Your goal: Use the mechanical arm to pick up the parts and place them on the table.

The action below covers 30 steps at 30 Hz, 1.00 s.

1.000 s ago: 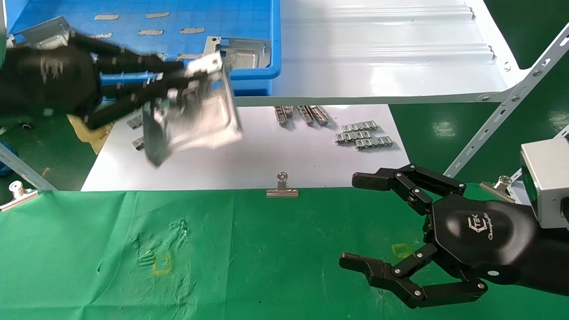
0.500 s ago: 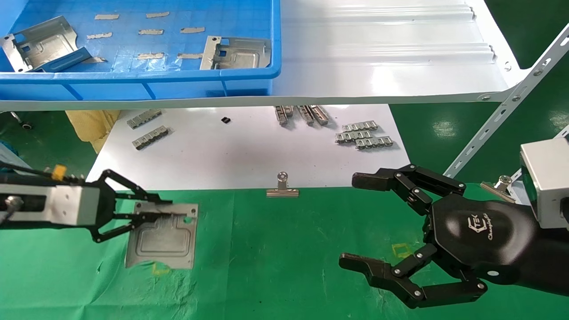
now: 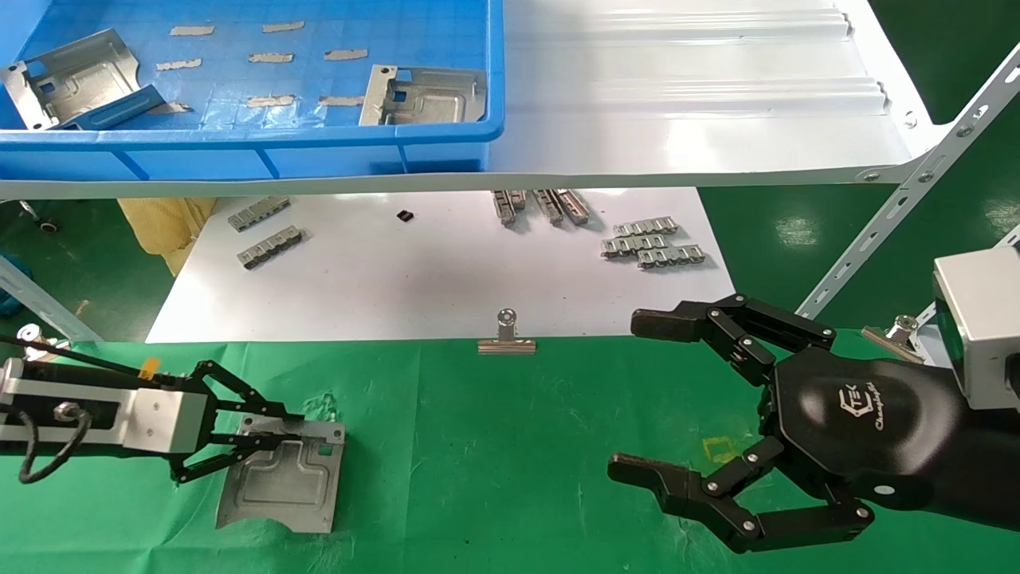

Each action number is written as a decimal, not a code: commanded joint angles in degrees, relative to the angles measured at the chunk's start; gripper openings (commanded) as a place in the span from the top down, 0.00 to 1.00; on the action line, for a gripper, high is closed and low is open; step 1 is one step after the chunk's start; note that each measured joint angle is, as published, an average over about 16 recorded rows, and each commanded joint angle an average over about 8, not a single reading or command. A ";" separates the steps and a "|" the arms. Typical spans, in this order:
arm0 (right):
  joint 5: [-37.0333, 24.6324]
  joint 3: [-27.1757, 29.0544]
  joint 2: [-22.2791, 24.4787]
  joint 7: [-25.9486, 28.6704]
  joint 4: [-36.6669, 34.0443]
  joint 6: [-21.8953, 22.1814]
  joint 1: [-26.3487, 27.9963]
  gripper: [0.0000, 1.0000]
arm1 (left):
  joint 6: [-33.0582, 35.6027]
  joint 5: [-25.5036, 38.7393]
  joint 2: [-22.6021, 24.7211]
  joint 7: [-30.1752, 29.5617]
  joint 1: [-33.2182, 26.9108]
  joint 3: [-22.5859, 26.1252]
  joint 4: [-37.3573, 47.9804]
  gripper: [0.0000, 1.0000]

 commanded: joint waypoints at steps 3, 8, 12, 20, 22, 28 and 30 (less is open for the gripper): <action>0.00 0.00 0.00 0.00 0.00 0.00 0.00 0.00 | -0.45 0.16 0.88 1.62 -0.20 0.15 2.35 0.00; 0.00 0.00 0.00 0.00 0.00 0.00 0.00 0.00 | 1.01 -1.59 1.14 1.44 -0.98 -0.82 4.55 0.00; 0.00 0.00 0.00 0.00 0.00 0.00 0.00 0.00 | 2.47 -5.61 1.10 -4.76 -0.93 -2.87 6.56 0.00; 0.01 0.00 0.00 0.00 -0.01 0.01 -0.01 0.00 | 3.20 -12.98 0.53 -16.88 1.32 -6.41 7.60 0.00; 0.01 0.00 0.01 0.00 -0.01 0.02 -0.01 0.00 | 3.23 -13.57 0.44 -17.37 1.57 -6.66 7.55 0.00; 0.01 0.00 0.01 0.00 -0.01 0.01 -0.01 0.00 | 3.12 -13.10 0.37 -16.87 1.67 -6.58 6.98 0.00; 0.01 0.00 0.01 0.00 -0.01 0.01 -0.01 0.00 | 3.03 -13.16 0.21 -17.34 2.06 -6.86 6.09 0.00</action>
